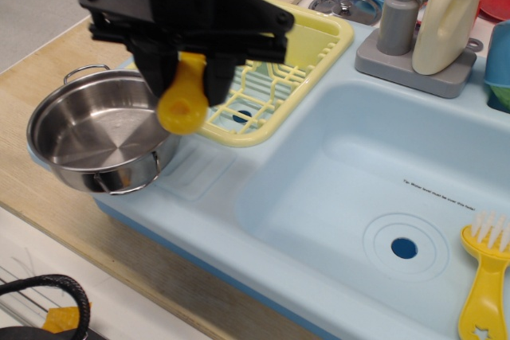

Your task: Put knife in pot or pan

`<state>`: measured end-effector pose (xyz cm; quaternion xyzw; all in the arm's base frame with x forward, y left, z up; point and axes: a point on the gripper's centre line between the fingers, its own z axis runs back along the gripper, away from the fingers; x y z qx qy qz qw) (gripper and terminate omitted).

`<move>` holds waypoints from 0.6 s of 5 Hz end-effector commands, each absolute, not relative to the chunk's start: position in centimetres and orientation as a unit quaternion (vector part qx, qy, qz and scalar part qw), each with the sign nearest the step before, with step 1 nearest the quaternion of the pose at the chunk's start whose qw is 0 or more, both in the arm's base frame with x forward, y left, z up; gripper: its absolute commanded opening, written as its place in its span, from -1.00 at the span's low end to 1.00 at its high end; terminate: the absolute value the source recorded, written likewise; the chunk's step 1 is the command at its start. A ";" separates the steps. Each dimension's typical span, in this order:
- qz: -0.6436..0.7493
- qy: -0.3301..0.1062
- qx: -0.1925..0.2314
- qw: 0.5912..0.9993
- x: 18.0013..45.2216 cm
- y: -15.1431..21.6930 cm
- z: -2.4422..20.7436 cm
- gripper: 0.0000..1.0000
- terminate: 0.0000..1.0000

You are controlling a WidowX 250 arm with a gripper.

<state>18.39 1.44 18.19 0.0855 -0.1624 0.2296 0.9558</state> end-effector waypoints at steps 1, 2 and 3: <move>0.239 -0.180 0.082 0.951 17.6 4.7 19.6 -1.00 -1.00; 0.227 -0.188 0.072 0.953 17.2 6.7 19.2 -1.00 -1.00; 0.217 -0.193 0.030 0.956 17.7 7.3 17.7 1.00 -1.00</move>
